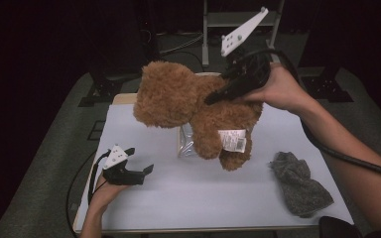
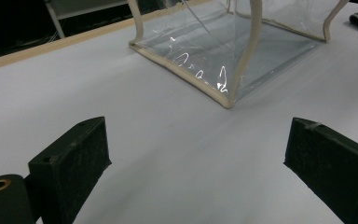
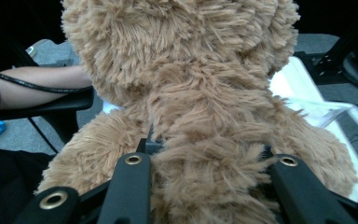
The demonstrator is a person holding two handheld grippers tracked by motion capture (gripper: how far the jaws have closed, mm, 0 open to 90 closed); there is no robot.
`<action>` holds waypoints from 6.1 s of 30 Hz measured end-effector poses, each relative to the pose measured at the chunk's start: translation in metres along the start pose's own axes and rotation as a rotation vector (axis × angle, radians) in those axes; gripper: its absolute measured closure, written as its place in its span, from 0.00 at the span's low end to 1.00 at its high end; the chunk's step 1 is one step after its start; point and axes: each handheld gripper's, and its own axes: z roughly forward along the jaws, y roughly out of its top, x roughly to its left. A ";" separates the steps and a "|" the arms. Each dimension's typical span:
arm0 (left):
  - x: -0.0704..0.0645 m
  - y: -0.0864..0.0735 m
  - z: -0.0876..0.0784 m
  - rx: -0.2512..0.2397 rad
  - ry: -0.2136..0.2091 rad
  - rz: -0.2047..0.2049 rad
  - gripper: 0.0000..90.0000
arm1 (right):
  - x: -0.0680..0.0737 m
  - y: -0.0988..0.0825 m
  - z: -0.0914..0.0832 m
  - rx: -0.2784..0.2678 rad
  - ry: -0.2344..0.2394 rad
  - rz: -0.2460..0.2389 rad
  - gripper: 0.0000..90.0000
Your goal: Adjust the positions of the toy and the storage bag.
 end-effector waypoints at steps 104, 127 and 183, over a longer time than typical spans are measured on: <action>-0.001 -0.007 0.002 0.058 -0.021 0.026 0.06 | -0.178 -0.018 0.080 0.080 -0.098 0.258 0.69; -0.002 -0.007 0.003 0.061 -0.028 0.027 0.06 | -0.180 -0.047 0.077 0.107 -0.193 0.276 0.69; -0.002 -0.005 0.002 0.056 -0.032 0.024 0.06 | -0.137 -0.083 0.105 0.133 -0.122 0.236 0.45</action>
